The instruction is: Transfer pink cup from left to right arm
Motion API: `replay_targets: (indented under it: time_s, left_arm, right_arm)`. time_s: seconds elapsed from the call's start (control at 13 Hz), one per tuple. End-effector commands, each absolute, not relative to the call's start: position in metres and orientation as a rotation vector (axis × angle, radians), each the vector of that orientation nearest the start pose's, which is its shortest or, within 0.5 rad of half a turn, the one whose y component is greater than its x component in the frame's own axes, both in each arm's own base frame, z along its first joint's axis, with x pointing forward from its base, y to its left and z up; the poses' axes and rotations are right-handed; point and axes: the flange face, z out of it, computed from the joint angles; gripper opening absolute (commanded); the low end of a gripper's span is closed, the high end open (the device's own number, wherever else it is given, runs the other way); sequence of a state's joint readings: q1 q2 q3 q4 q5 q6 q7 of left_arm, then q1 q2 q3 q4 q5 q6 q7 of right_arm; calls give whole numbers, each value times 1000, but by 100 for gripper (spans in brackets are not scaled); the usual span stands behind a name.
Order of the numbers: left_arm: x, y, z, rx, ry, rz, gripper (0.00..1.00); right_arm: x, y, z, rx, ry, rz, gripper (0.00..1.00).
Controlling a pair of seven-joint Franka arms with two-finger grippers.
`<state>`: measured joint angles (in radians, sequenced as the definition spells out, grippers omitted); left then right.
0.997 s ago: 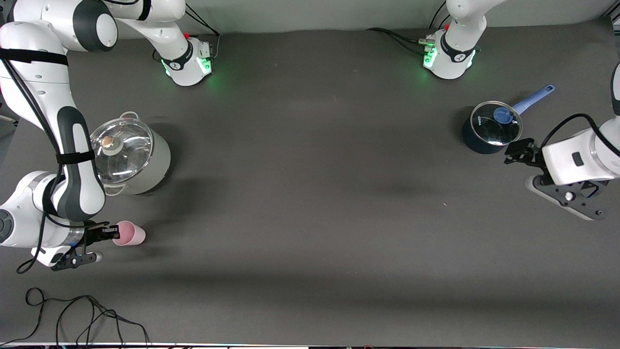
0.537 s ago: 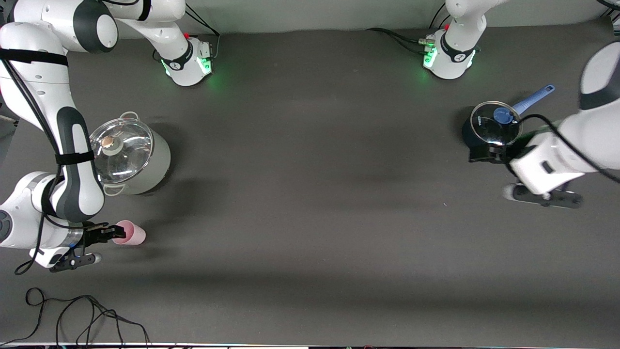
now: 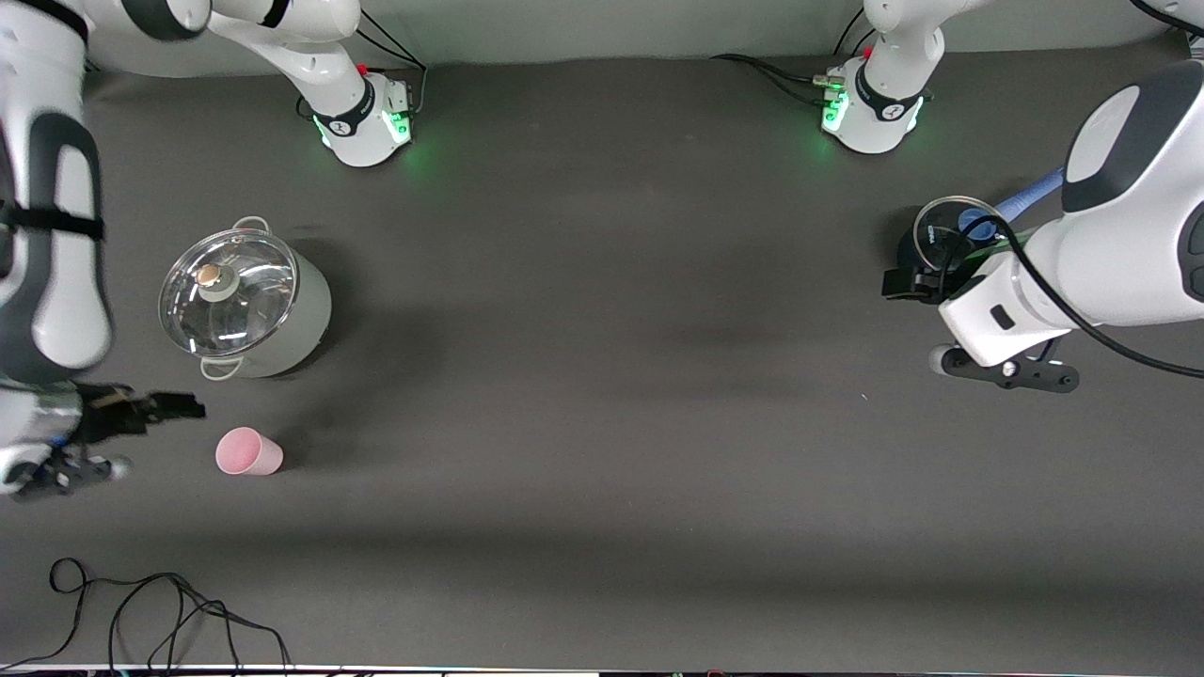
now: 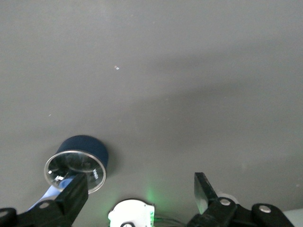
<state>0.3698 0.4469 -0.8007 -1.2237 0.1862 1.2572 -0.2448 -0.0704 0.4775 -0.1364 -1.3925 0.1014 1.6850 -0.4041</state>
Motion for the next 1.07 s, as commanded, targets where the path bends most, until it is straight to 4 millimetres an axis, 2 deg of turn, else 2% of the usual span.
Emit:
replay_targets:
  time_s: [0.0, 0.15, 0.31, 0.38, 0.54, 0.69, 0.84, 1.0]
  left_arm:
    - [602, -128, 565, -3069, 181, 484, 100]
    - [603, -123, 557, -3018, 131, 533, 100]
    - [607, -122, 565, -2972, 114, 516, 100]
    - [607, -129, 568, -2944, 155, 498, 100]
    - [602, -143, 578, -2951, 163, 429, 100]
    - [592, -126, 576, -3097, 107, 338, 100]
    - [578, -108, 572, -3126, 64, 290, 100]
    - [570, -91, 568, -3150, 20, 187, 100]
  right_arm:
    - [642, -90, 479, -3027, -146, 241, 100]
    - [634, -63, 513, -3052, -7, 191, 100]
    - [626, -33, 536, -3062, 118, 155, 100]
    - [623, -28, 544, -3061, 151, 136, 100]
    - [613, -26, 563, -3058, 159, 93, 100]
    - [605, -32, 578, -3055, 171, 59, 100]
    - [589, -36, 584, -3048, 176, 41, 100]
    - [572, -51, 590, -3052, 206, 22, 100]
